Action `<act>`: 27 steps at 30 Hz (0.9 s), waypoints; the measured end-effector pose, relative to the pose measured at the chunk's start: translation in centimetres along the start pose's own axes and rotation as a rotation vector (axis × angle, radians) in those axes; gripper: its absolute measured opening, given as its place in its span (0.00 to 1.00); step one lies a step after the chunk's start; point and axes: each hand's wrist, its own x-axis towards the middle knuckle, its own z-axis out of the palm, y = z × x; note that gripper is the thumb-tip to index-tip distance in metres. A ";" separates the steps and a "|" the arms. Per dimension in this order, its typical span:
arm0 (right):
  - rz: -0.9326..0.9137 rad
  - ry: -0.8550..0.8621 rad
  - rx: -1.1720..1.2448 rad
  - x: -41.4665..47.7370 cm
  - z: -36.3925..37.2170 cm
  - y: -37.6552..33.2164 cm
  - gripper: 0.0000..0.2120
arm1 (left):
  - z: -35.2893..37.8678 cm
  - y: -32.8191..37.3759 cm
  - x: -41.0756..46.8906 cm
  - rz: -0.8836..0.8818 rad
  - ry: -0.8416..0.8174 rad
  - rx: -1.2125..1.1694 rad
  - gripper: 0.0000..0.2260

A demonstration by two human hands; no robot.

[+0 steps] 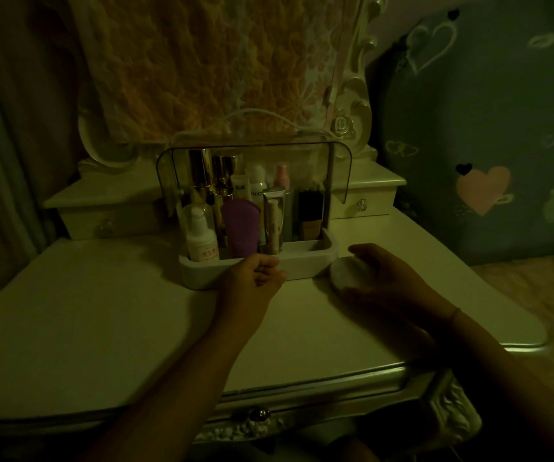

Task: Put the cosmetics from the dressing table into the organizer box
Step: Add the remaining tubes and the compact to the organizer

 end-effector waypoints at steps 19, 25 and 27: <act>-0.177 0.106 0.210 0.1 3.6 -4.2 0.17 | -0.5 1.0 -0.2 -0.083 -0.143 -0.290 0.17; -0.121 0.042 0.447 0.9 2.3 -4.6 0.06 | -0.4 1.1 -0.3 0.023 -0.123 -0.166 0.16; -0.108 0.080 0.466 1.5 1.8 -4.5 0.06 | -0.3 0.9 -0.3 0.027 -0.029 -0.077 0.15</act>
